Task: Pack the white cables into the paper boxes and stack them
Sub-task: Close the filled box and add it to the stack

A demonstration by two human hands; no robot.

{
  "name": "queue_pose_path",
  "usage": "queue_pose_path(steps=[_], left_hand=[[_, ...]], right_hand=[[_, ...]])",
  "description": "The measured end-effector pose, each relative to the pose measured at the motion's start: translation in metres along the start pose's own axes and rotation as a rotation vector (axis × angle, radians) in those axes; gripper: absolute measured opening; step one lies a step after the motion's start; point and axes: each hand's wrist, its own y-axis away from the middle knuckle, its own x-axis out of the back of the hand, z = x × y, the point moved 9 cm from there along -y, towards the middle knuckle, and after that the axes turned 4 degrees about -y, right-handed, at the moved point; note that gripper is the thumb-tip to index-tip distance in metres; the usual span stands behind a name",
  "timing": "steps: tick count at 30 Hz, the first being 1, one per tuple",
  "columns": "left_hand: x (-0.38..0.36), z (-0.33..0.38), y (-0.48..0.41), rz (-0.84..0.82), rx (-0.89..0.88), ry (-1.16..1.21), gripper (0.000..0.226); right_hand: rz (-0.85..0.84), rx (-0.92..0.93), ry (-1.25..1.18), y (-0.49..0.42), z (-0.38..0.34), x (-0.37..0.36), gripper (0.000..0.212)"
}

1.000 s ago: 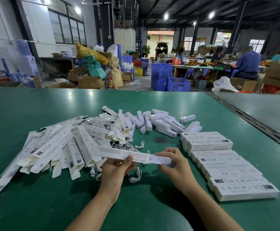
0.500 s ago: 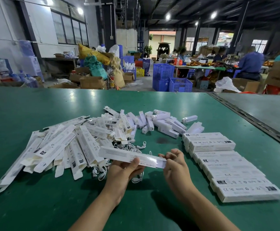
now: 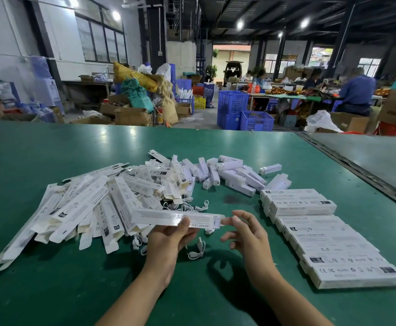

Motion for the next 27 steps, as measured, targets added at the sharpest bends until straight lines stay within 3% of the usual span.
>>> queue_pose_path(steps=[5,12,18,21,24,25,27], left_hand=[[-0.002,0.002,-0.001,-0.019,-0.002,0.023,0.033],[-0.009,0.001,0.003,-0.087,0.029,-0.006,0.041],[-0.017,-0.007,0.007,-0.158,0.081,-0.039,0.044],[-0.015,-0.006,0.004,-0.133,0.066,-0.021,0.045],[-0.002,0.001,-0.002,-0.008,0.021,0.005,0.047],[0.002,0.003,-0.003,0.025,0.011,0.013,0.049],[0.008,0.005,-0.005,0.062,-0.001,0.044,0.054]], right_hand=[[-0.176,-0.062,-0.045,0.006,0.003,-0.023,0.032],[-0.264,-0.176,-0.127,0.008,0.014,-0.033,0.061],[-0.488,-0.145,-0.059,0.020,0.010,-0.051,0.071],[-0.392,-0.135,-0.097,0.017,0.011,-0.045,0.056],[-0.043,0.091,0.165,0.006,0.000,-0.012,0.014],[0.002,0.212,0.341,0.005,-0.009,-0.007,0.022],[-0.092,0.397,0.673,0.010,-0.021,-0.016,0.034]])
